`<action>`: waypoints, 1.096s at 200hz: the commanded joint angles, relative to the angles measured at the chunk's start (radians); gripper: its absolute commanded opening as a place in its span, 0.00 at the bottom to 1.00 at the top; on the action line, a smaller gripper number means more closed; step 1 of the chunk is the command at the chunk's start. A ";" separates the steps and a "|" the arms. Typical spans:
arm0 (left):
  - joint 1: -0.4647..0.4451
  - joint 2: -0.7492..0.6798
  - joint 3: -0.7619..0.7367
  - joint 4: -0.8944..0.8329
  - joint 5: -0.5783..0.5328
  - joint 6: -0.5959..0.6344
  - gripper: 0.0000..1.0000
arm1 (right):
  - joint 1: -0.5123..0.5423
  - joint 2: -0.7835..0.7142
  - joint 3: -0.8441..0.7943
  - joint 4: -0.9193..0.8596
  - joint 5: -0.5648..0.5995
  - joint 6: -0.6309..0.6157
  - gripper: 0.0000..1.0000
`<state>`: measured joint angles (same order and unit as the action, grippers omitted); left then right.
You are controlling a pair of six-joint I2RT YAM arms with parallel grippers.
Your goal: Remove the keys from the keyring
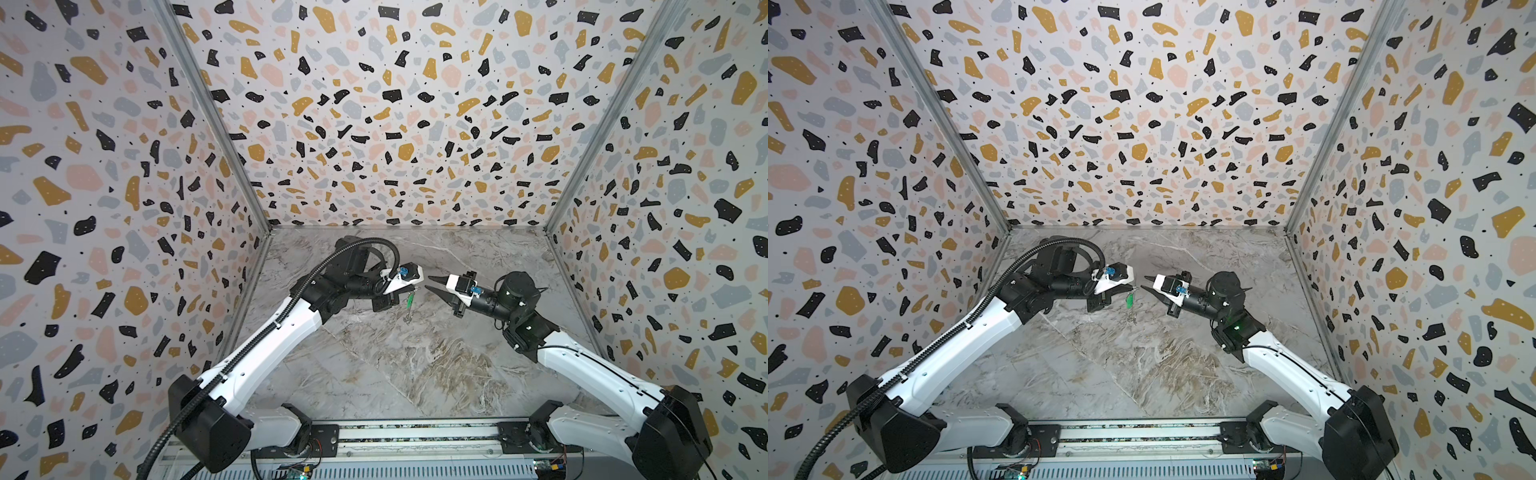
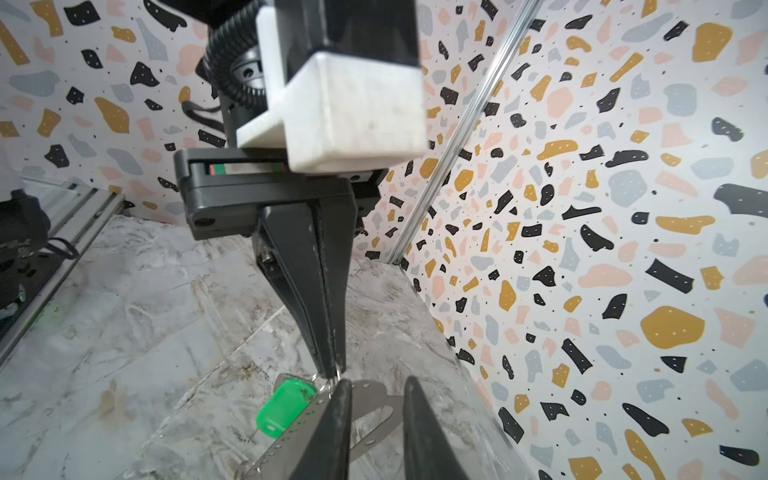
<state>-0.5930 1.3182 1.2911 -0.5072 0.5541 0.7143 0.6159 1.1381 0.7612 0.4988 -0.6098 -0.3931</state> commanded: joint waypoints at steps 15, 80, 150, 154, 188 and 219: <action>-0.023 0.005 0.067 -0.065 -0.058 0.051 0.00 | 0.012 0.031 0.056 -0.107 -0.031 -0.037 0.20; -0.057 0.027 0.106 -0.111 -0.121 0.070 0.00 | 0.012 0.051 0.047 -0.100 -0.039 -0.011 0.17; -0.076 0.033 0.111 -0.114 -0.142 0.073 0.00 | 0.012 0.068 0.037 -0.057 -0.058 0.028 0.16; -0.076 0.033 0.111 -0.113 -0.141 0.073 0.00 | 0.012 0.070 0.038 -0.056 -0.058 0.029 0.15; -0.078 0.032 0.107 -0.109 -0.143 0.073 0.00 | 0.012 0.074 0.032 -0.054 -0.061 0.032 0.08; -0.079 0.033 0.101 -0.106 -0.141 0.073 0.00 | 0.013 0.068 0.023 -0.032 -0.066 0.042 0.00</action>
<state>-0.6640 1.3544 1.3640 -0.6273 0.4053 0.7753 0.6243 1.2167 0.7784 0.4217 -0.6643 -0.3717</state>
